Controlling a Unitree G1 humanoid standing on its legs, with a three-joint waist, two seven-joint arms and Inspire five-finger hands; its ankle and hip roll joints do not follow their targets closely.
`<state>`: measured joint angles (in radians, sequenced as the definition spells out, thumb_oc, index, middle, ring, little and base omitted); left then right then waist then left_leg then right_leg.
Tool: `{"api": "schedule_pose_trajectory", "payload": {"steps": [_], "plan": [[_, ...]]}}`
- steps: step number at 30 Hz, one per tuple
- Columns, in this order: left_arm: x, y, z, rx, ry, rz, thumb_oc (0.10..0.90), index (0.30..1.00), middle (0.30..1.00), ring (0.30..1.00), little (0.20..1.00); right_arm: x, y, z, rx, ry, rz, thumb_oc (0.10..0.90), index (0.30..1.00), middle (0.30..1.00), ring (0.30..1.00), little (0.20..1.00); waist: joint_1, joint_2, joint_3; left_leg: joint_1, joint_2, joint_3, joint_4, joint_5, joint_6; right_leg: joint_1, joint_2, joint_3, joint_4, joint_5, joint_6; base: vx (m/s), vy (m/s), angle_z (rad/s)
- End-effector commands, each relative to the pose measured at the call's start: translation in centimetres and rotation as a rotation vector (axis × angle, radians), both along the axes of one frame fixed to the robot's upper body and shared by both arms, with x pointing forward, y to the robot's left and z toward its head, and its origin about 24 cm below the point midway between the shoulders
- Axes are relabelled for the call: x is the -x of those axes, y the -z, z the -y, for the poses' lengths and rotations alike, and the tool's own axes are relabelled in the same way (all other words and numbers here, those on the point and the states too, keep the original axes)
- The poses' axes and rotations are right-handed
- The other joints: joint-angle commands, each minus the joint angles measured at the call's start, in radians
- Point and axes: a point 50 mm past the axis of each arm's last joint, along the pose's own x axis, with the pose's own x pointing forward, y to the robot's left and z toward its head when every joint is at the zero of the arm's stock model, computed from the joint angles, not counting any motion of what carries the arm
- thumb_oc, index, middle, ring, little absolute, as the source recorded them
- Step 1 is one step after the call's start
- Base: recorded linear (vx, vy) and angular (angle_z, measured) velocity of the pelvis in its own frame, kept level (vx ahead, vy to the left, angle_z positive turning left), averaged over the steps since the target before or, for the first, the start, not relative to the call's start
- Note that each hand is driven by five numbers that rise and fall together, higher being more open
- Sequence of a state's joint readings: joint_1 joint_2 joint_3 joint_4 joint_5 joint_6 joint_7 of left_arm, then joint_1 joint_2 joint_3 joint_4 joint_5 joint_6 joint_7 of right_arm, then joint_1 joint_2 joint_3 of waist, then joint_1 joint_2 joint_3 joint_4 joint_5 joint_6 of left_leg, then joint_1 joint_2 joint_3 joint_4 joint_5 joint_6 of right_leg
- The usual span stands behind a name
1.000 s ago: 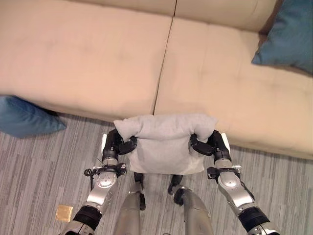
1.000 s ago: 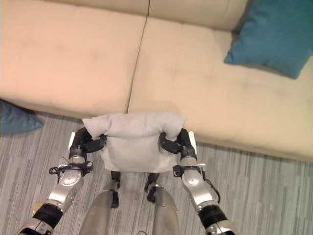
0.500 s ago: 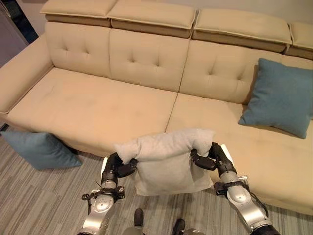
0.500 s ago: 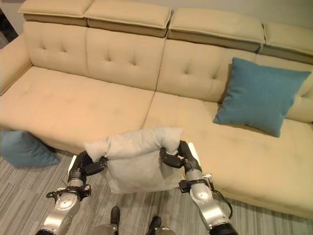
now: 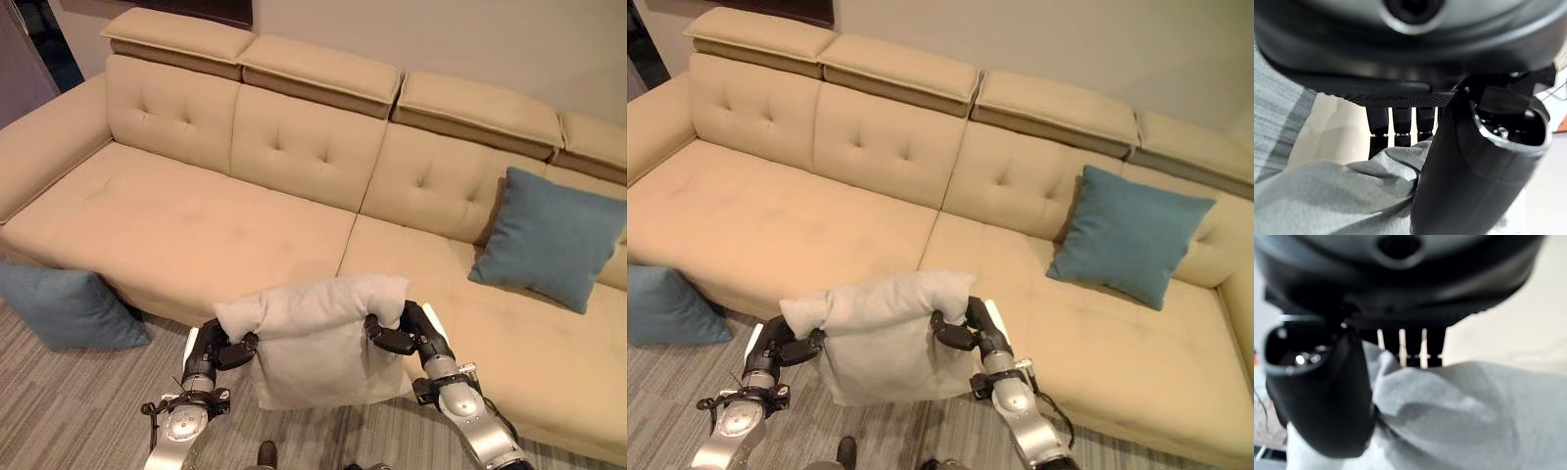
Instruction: Pick up all the scattered cushions and arrange them neatly on the sofa.
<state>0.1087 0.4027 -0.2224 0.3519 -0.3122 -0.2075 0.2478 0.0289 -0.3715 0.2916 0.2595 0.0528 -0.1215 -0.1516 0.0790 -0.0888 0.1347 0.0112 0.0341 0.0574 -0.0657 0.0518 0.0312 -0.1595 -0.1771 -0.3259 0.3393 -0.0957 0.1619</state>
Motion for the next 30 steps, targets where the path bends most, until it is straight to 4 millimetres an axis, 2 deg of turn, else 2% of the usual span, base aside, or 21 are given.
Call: {"api": "schedule_pose_trajectory", "payload": {"steps": [1, 3, 4, 5, 9, 10, 12, 14, 15, 17, 19, 20, 22, 23, 25, 30], "plan": [[-2.6, -4.1, 3.0, 0.020, 0.168, 0.236, 0.400, 0.300, 0.300, 0.300, 0.300, -3.3, -7.5, -1.2, -0.124, -0.027, 0.393, 0.400, 0.300, 0.300, 0.300, 0.300, -0.020, -0.001, -0.018, 0.028, -0.039, -0.047, 0.020, -0.101, -0.036, 0.008, 0.060, 0.068, -0.173, 0.094, 0.014, 0.10, -0.032, 0.38], [-2.8, -4.0, 3.2, 0.022, 0.172, 0.235, 0.400, 0.300, 0.300, 0.300, 0.300, -3.2, -7.2, -0.6, -0.110, -0.008, 0.382, 0.400, 0.300, 0.300, 0.300, 0.300, -0.036, 0.002, -0.012, 0.036, -0.047, -0.077, 0.007, -0.101, -0.037, -0.017, 0.074, 0.087, -0.206, 0.121, 0.019, 0.09, -0.047, 0.42], [-2.9, -4.1, 3.2, 0.022, 0.179, 0.236, 0.400, 0.300, 0.300, 0.300, 0.300, -3.1, -7.1, -0.5, -0.109, -0.005, 0.374, 0.400, 0.300, 0.300, 0.300, 0.300, -0.039, -0.002, -0.015, 0.043, -0.051, -0.086, -0.001, -0.104, -0.041, -0.003, 0.073, 0.081, -0.240, 0.127, 0.021, 0.12, -0.104, 0.58], [-2.8, -3.8, 3.7, 0.027, 0.198, 0.225, 0.400, 0.300, 0.300, 0.300, 0.300, -2.9, -6.7, -0.2, -0.102, 0.001, 0.360, 0.400, 0.300, 0.300, 0.300, 0.300, -0.045, -0.008, -0.027, 0.043, -0.060, -0.091, -0.002, -0.110, -0.047, 0.033, 0.082, 0.087, -0.282, 0.123, 0.007, 0.10, -0.090, 0.82], [-2.8, -3.6, 4.3, 0.059, 0.207, 0.220, 0.400, 0.300, 0.300, 0.300, 0.300, -2.6, -6.5, 0.7, -0.080, 0.022, 0.348, 0.400, 0.300, 0.300, 0.300, 0.300, -0.056, -0.003, -0.030, 0.026, -0.068, -0.098, 0.052, -0.133, -0.064, 0.074, 0.085, 0.066, -0.321, 0.121, -0.003, 0.10, -0.072, 0.63], [-2.8, -3.4, 4.8, 0.082, 0.214, 0.216, 0.400, 0.300, 0.300, 0.300, 0.300, -2.4, -6.4, 1.4, -0.075, 0.045, 0.341, 0.400, 0.300, 0.300, 0.300, 0.300, -0.069, -0.004, -0.027, -0.004, -0.068, -0.069, 0.128, -0.158, -0.080, 0.095, 0.077, 0.041, -0.326, 0.110, -0.010, 0.07, -0.073, 0.27], [-2.8, -3.3, 5.0, 0.095, 0.215, 0.212, 0.400, 0.300, 0.300, 0.300, 0.300, -2.4, -6.4, 1.6, -0.071, 0.050, 0.339, 0.400, 0.300, 0.300, 0.300, 0.300, -0.076, -0.004, -0.023, -0.029, -0.065, -0.048, 0.179, -0.170, -0.089, 0.102, 0.071, 0.027, -0.325, 0.106, -0.014, 0.02, -0.033, 0.57], [-2.8, -3.2, 5.2, 0.111, 0.208, 0.207, 0.400, 0.300, 0.300, 0.300, 0.300, -2.2, -6.1, 1.9, -0.074, 0.067, 0.327, 0.400, 0.300, 0.300, 0.300, 0.300, -0.089, -0.012, -0.016, -0.075, -0.038, 0.024, 0.265, -0.176, -0.107, 0.121, 0.056, 0.010, -0.328, 0.097, -0.024, 0.02, -0.007, 0.38], [-2.9, -3.2, 5.2, 0.115, 0.214, 0.206, 0.400, 0.300, 0.300, 0.300, 0.300, -2.2, -6.1, 2.0, -0.078, 0.072, 0.323, 0.400, 0.300, 0.300, 0.300, 0.300, -0.091, -0.019, -0.013, -0.121, -0.006, 0.071, 0.326, -0.175, -0.107, 0.134, 0.056, 0.003, -0.338, 0.091, -0.030, 0.07, 0.006, 0.24], [-2.8, -3.3, 5.1, 0.109, 0.214, 0.203, 0.400, 0.300, 0.300, 0.300, 0.300, -2.2, -6.0, 2.1, -0.076, 0.078, 0.316, 0.400, 0.300, 0.300, 0.300, 0.300, -0.089, -0.027, -0.019, -0.138, 0.032, 0.111, 0.298, -0.160, -0.096, 0.149, 0.059, -0.003, -0.350, 0.088, -0.030, 0.14, 0.026, 0.31], [-2.8, -3.2, 4.8, 0.086, 0.209, 0.190, 0.400, 0.300, 0.300, 0.300, 0.300, -2.2, -5.9, 1.9, -0.082, 0.080, 0.312, 0.400, 0.300, 0.300, 0.300, 0.300, -0.078, -0.040, -0.021, -0.177, 0.064, 0.097, 0.235, -0.103, -0.103, 0.167, 0.073, 0.004, -0.354, 0.073, -0.029, 0.24, 0.075, 0.25], [-2.9, -3.3, 4.7, 0.084, 0.202, 0.194, 0.400, 0.300, 0.300, 0.300, 0.300, -2.3, -5.8, 1.8, -0.092, 0.089, 0.308, 0.400, 0.300, 0.300, 0.300, 0.300, -0.066, -0.048, -0.018, -0.219, 0.090, 0.095, 0.203, -0.056, -0.115, 0.187, 0.082, 0.010, -0.354, 0.054, -0.030, 0.17, 0.059, 0.16], [-2.8, -3.4, 4.6, 0.081, 0.200, 0.195, 0.400, 0.300, 0.300, 0.300, 0.300, -2.3, -5.6, 1.7, -0.099, 0.091, 0.302, 0.400, 0.300, 0.300, 0.300, 0.300, -0.059, -0.053, -0.012, -0.241, 0.098, 0.096, 0.211, -0.046, -0.118, 0.200, 0.087, 0.014, -0.352, 0.041, -0.033, 0.20, 0.110, 0.00], [-2.7, -3.3, 4.5, 0.080, 0.209, 0.193, 0.400, 0.300, 0.300, 0.300, 0.300, -2.2, -5.6, 1.7, -0.120, 0.095, 0.303, 0.400, 0.300, 0.300, 0.300, 0.300, -0.061, -0.046, -0.026, -0.196, 0.097, 0.109, 0.160, -0.038, -0.115, 0.210, 0.093, 0.013, -0.344, 0.034, -0.029, 0.20, 0.146, -0.14], [-2.6, -3.2, 4.5, 0.074, 0.213, 0.184, 0.400, 0.300, 0.300, 0.300, 0.300, -2.1, -5.6, 1.6, -0.137, 0.101, 0.302, 0.400, 0.300, 0.300, 0.300, 0.300, -0.064, -0.050, -0.035, -0.193, 0.088, 0.111, 0.162, -0.036, -0.114, 0.211, 0.085, 0.015, -0.334, 0.036, -0.024, 0.19, 0.153, -0.30], [-2.4, -3.2, 3.9, 0.042, 0.225, 0.173, 0.400, 0.300, 0.300, 0.300, 0.300, -2.3, -5.3, 0.1, -0.179, 0.059, 0.291, 0.400, 0.300, 0.300, 0.300, 0.300, -0.058, -0.053, -0.037, -0.125, 0.055, 0.142, 0.157, -0.084, -0.076, 0.190, 0.039, 0.065, -0.207, 0.044, 0.010, 0.17, 0.219, -0.22]]}}
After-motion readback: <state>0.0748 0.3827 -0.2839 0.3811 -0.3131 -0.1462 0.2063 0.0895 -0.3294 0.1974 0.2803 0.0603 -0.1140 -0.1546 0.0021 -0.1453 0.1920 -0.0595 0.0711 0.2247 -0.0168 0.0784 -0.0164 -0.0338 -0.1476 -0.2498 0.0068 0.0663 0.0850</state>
